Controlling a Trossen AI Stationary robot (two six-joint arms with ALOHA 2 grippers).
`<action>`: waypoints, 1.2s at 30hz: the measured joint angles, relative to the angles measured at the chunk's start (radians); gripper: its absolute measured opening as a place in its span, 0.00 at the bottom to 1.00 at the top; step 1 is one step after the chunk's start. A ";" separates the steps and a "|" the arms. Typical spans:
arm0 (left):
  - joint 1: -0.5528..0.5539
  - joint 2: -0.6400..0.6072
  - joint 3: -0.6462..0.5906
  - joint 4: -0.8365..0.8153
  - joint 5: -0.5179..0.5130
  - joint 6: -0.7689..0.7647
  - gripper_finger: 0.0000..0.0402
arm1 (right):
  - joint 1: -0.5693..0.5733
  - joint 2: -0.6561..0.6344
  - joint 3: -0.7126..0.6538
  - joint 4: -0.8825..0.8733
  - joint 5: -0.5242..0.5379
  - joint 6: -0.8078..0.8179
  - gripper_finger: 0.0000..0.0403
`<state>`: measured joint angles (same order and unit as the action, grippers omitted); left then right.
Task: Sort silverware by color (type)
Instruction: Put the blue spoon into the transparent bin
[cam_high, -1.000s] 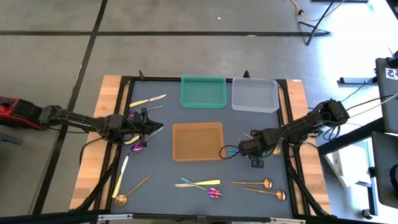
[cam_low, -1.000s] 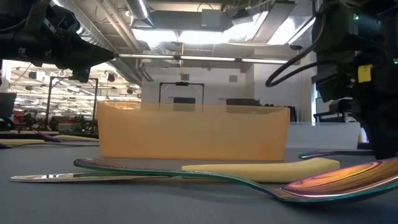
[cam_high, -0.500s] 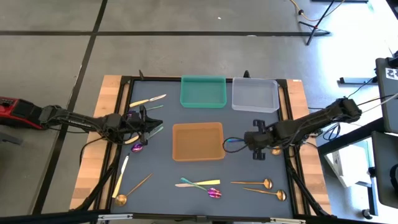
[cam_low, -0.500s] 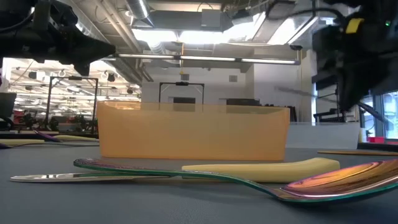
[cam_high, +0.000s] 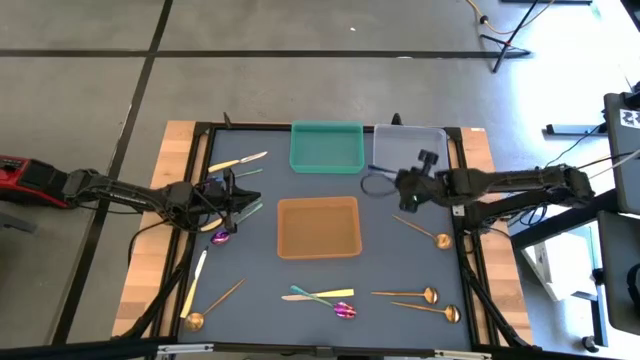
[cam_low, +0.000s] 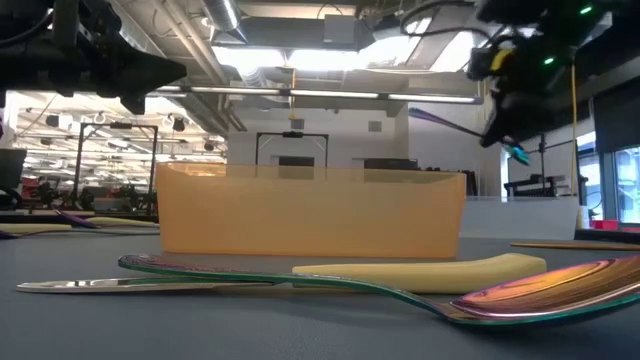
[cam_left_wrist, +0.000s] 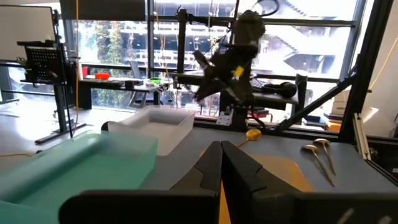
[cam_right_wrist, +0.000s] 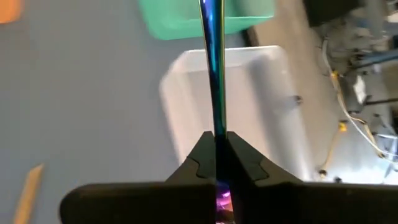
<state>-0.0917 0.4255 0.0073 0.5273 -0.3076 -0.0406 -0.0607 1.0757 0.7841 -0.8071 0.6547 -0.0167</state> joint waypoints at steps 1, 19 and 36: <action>0.000 0.000 0.000 0.007 -0.002 0.000 0.00 | -0.035 0.001 0.000 0.028 -0.001 -0.036 0.01; -0.001 0.000 0.000 0.028 0.006 -0.010 0.00 | -0.569 0.009 -0.177 0.407 -0.222 -0.330 0.03; 0.000 0.000 0.000 0.027 0.013 -0.061 0.00 | -0.646 0.009 -0.182 0.406 -0.292 -0.167 0.24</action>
<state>-0.0921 0.4255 0.0071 0.5544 -0.2947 -0.1020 -0.7068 1.0843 0.6022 -0.4008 0.3628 -0.1837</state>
